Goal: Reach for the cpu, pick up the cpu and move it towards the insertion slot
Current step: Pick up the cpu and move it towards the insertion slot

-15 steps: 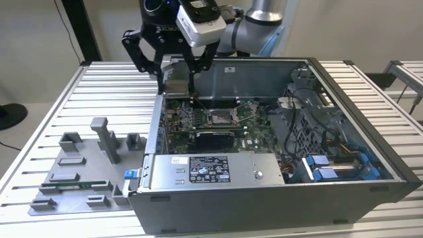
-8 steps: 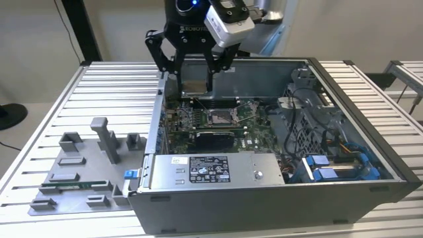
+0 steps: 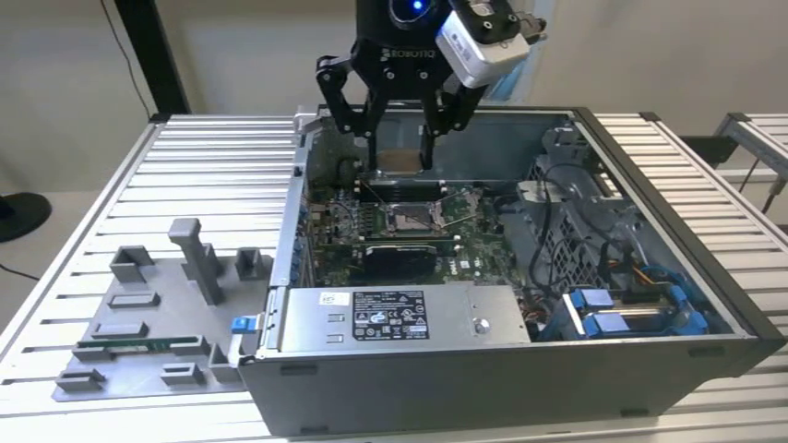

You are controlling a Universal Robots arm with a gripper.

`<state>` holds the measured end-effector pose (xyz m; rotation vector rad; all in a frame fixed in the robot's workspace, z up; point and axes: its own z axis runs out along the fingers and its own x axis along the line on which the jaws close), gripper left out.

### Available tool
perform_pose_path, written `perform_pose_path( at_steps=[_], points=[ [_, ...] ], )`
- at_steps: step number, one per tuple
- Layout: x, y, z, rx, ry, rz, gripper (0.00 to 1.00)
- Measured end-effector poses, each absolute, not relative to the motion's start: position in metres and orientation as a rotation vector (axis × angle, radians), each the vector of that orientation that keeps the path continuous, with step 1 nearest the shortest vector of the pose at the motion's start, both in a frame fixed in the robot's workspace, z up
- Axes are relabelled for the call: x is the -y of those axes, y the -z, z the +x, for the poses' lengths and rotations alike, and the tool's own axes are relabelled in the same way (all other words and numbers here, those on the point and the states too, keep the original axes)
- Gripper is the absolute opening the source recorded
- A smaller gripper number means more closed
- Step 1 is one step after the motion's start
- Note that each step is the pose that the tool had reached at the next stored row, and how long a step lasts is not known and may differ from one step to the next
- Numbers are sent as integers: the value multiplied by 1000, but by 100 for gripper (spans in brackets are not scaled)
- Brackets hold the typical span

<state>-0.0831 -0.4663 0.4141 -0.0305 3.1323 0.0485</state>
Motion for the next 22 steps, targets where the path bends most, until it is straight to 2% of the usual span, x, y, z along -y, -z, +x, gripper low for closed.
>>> perform_pose_path(
  at_steps=[22],
  points=[
    [466,-414,-4,-3132,-48,-31,0]
  ],
)
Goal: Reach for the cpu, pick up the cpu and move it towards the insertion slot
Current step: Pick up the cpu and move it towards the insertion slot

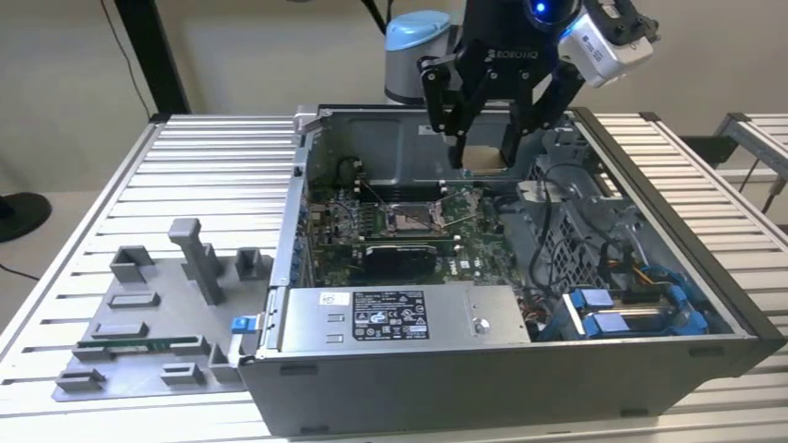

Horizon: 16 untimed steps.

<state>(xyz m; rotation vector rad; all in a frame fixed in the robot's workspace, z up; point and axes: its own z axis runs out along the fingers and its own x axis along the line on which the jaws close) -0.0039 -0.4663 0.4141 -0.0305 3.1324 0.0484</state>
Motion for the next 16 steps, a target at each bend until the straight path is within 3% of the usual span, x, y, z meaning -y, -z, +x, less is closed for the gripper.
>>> perform_pose_path(
  at_steps=[16],
  points=[
    [461,-413,1,-3132,-48,-30,0]
  ],
)
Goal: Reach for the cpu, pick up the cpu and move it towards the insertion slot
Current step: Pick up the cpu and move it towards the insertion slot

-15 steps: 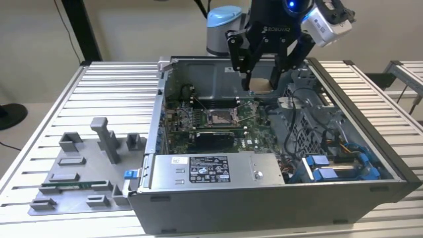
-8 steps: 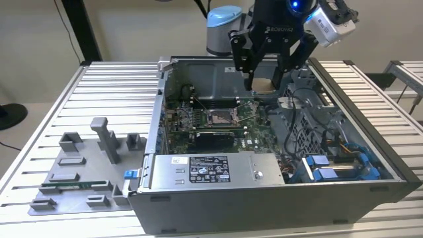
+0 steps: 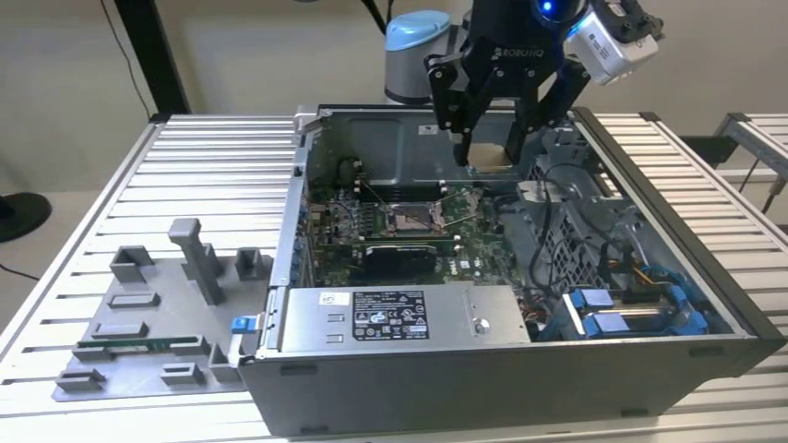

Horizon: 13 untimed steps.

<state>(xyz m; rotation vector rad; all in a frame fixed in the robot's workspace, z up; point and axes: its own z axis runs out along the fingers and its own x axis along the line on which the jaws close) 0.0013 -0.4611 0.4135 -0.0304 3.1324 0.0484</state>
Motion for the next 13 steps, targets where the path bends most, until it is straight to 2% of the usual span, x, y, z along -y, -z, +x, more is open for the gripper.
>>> perform_pose_path(
  at_steps=[13],
  points=[
    [436,-404,-2,-3132,-48,-30,0]
  ],
)
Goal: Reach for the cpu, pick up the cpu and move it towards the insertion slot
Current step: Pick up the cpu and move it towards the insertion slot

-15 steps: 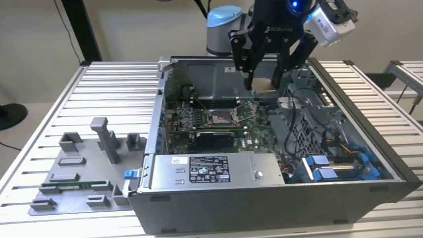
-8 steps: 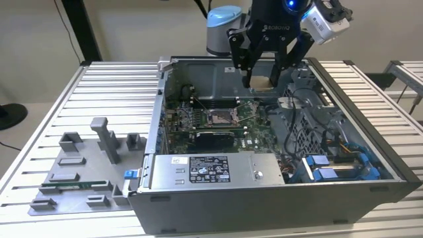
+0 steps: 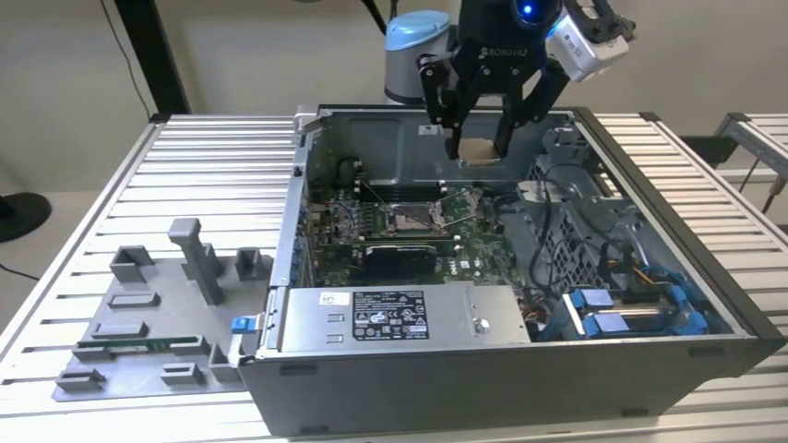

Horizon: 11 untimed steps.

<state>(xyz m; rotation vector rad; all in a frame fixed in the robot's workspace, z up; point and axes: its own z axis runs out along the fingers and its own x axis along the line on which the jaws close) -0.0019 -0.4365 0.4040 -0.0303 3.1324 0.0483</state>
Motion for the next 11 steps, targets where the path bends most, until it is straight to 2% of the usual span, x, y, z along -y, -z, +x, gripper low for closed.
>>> perform_pose_path(
  at_steps=[11],
  points=[
    [400,-393,-10,-3132,-48,-30,0]
  ],
)
